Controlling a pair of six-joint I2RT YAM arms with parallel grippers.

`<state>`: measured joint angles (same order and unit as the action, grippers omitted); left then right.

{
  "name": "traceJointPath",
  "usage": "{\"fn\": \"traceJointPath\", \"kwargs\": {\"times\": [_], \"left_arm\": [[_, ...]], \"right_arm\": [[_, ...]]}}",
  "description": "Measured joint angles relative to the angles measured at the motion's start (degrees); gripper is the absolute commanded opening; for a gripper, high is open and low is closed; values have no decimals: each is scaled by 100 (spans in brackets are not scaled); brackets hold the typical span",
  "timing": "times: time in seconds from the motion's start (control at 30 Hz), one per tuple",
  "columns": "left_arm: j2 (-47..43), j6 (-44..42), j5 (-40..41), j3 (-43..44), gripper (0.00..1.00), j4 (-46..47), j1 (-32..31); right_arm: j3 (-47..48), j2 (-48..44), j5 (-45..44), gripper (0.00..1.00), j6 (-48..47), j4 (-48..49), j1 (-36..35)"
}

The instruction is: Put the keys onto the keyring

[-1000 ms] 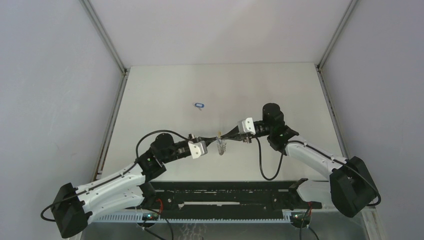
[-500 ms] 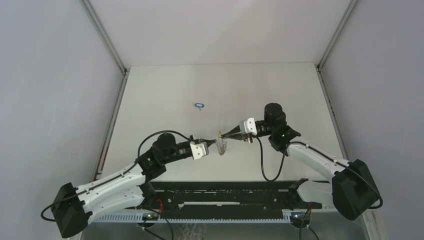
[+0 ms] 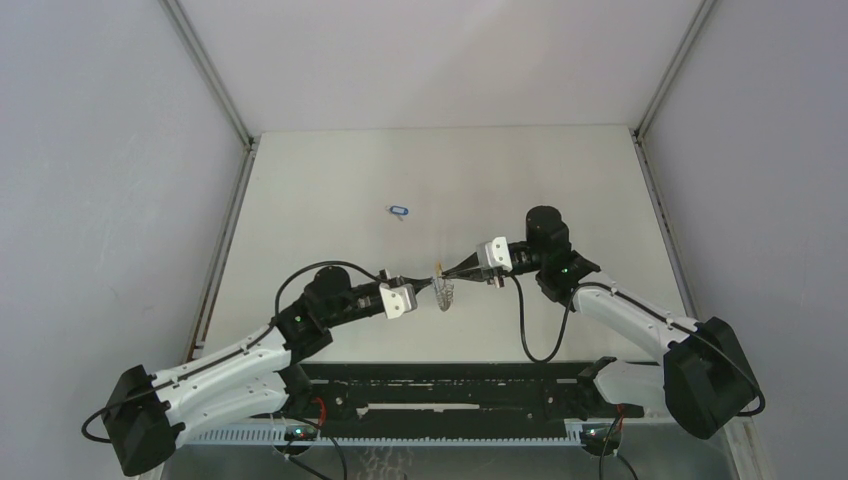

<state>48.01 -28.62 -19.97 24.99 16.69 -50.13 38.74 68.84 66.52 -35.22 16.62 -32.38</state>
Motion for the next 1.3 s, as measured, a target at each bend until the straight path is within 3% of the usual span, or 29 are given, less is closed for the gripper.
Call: {"fn": "traceJointPath", "kwargs": {"times": [1.3], "left_arm": [[70, 4, -85, 0, 0, 79, 0]], "right_arm": [[0, 35, 2, 0, -4, -22, -68]]}}
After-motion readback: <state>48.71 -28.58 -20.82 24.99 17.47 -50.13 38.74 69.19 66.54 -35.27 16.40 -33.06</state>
